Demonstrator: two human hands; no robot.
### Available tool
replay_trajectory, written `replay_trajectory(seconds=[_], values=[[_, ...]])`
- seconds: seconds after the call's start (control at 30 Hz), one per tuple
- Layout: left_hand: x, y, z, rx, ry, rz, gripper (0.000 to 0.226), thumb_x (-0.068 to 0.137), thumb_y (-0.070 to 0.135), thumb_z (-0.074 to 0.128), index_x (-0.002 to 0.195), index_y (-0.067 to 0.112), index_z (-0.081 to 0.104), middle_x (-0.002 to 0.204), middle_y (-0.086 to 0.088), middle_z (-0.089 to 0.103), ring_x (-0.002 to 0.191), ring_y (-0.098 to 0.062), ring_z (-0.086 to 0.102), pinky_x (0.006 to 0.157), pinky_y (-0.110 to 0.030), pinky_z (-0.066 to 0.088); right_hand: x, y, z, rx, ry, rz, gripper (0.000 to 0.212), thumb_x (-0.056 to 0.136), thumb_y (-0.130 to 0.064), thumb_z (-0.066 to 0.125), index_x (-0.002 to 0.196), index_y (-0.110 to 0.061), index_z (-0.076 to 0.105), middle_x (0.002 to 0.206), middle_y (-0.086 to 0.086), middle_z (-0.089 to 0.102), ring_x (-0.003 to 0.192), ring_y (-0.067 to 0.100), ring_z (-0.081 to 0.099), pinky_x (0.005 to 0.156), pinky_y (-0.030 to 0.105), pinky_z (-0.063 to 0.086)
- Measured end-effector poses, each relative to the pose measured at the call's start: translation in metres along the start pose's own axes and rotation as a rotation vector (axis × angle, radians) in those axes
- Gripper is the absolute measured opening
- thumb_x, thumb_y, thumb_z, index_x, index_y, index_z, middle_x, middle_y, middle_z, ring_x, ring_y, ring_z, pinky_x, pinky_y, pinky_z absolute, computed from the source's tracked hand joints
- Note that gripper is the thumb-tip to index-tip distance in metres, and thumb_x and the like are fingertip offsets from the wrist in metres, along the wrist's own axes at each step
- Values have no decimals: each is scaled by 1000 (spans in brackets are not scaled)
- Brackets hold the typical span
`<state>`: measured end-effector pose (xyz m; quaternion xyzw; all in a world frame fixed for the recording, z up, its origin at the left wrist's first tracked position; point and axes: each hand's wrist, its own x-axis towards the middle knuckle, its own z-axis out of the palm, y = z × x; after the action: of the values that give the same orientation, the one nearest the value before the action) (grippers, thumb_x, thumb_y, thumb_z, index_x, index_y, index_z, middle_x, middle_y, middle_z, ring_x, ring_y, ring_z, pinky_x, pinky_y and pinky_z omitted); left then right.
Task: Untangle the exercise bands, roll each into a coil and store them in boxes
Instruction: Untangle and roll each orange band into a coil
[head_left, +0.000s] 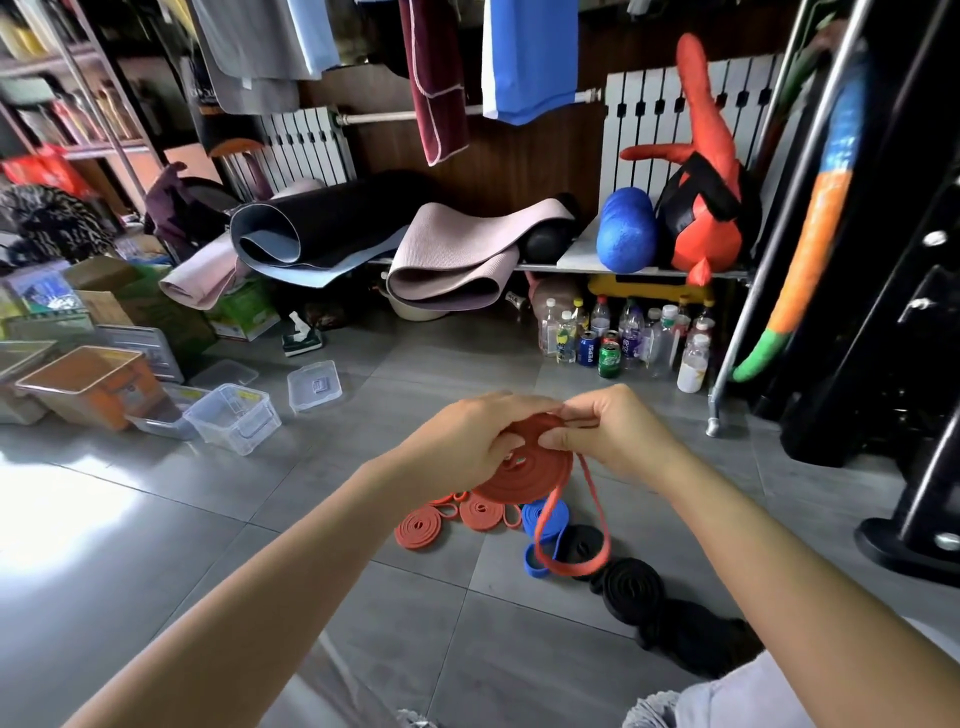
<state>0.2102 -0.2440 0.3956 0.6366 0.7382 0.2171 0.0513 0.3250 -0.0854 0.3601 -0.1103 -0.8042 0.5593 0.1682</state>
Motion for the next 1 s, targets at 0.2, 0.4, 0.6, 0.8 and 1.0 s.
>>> replay_trajectory(seconds=[0.2, 0.4, 0.6, 0.8, 1.0], values=[[-10, -11, 12, -281, 160, -128, 48, 87, -2, 55, 122, 31, 59, 111, 17, 58, 105, -2, 55, 92, -12, 40, -13, 13, 0, 160, 9, 67, 24, 71, -2, 76, 81, -23, 74, 74, -9, 74, 72, 4, 70, 64, 11, 50], [-14, -10, 14, -558, 415, -234, 55, 87, -4, 57, 105, 48, 57, 111, 17, 62, 107, -2, 58, 91, -16, 46, -23, 28, 10, 274, 139, 65, 24, 72, 2, 73, 90, -13, 73, 76, -6, 74, 72, 7, 71, 65, 12, 51], [-14, -8, 18, -717, 577, -260, 50, 86, -7, 57, 106, 39, 61, 108, 13, 65, 100, -2, 62, 83, -16, 49, -19, 20, 17, 355, 244, 65, 21, 75, 2, 71, 94, -8, 71, 72, -8, 73, 69, 5, 70, 62, 12, 51], [-15, -5, 27, -973, 744, -316, 46, 86, -7, 56, 109, 32, 65, 109, 4, 69, 105, -14, 64, 90, -35, 52, -18, 12, 23, 352, 286, 51, 25, 76, -1, 71, 100, -9, 70, 73, -15, 72, 71, -2, 68, 66, 8, 49], [-18, 0, 39, -1265, 807, -375, 40, 89, -5, 54, 108, 28, 65, 119, -12, 63, 114, -34, 57, 94, -52, 48, -17, 7, 28, 404, 304, 88, 16, 77, -2, 71, 92, -8, 71, 71, -7, 73, 65, 5, 69, 58, 11, 50]])
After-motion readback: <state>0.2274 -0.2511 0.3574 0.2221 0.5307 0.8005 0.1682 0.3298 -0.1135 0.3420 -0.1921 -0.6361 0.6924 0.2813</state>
